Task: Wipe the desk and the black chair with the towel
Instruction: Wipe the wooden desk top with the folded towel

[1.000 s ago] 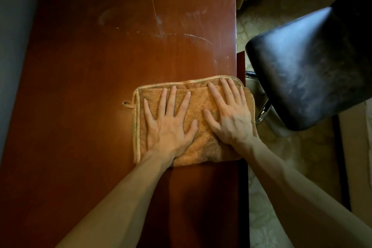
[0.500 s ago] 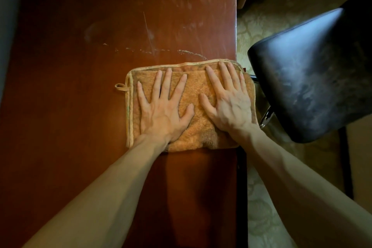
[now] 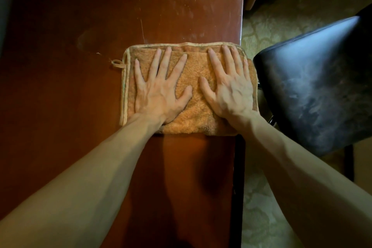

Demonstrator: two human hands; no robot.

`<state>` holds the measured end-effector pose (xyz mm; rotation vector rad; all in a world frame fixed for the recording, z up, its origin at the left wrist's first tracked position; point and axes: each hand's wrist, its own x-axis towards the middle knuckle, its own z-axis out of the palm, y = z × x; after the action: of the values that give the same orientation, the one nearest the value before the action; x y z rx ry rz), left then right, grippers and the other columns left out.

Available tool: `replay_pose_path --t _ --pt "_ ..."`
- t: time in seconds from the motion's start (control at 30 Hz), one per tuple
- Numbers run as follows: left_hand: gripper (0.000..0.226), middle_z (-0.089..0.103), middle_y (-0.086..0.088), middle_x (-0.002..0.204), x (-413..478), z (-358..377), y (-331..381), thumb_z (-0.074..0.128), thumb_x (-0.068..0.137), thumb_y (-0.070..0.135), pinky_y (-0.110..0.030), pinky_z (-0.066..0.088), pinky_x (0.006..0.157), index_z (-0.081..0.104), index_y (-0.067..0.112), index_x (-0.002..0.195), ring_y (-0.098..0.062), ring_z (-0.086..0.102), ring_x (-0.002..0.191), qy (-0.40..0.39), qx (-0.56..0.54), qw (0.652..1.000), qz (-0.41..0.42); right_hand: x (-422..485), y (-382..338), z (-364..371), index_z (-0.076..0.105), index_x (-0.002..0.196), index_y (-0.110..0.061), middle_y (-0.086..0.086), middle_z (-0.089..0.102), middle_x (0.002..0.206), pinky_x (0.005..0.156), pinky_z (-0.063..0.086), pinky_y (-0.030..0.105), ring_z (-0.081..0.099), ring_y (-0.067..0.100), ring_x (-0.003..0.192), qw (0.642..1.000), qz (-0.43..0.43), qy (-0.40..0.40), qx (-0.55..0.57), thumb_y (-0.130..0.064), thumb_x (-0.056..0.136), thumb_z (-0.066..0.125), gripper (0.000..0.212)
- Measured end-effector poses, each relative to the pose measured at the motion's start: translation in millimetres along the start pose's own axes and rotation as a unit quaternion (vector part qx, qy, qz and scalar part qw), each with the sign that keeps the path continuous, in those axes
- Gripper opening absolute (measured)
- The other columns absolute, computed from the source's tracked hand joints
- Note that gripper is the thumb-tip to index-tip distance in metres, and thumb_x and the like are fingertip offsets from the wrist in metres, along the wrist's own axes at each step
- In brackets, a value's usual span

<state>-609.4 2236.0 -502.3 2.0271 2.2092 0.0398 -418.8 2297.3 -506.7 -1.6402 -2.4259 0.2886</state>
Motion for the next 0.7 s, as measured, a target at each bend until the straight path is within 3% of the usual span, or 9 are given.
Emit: replay_pose_path --t 0.7 --pt "0.077 -0.004 -0.003 0.175 96 -12 -13 0.019 0.096 0.069 -0.07 -0.003 0.122 0.003 0.04 0.165 -0.023 -0.006 0.161 -0.009 0.011 0.999 0.041 80 17 5 0.025 0.163 -0.027 0.011 0.019 0.17 0.127 0.003 0.055 0.011 0.028 0.158 1.0 0.003 0.009 -0.013 -0.062 0.1 0.029 0.072"
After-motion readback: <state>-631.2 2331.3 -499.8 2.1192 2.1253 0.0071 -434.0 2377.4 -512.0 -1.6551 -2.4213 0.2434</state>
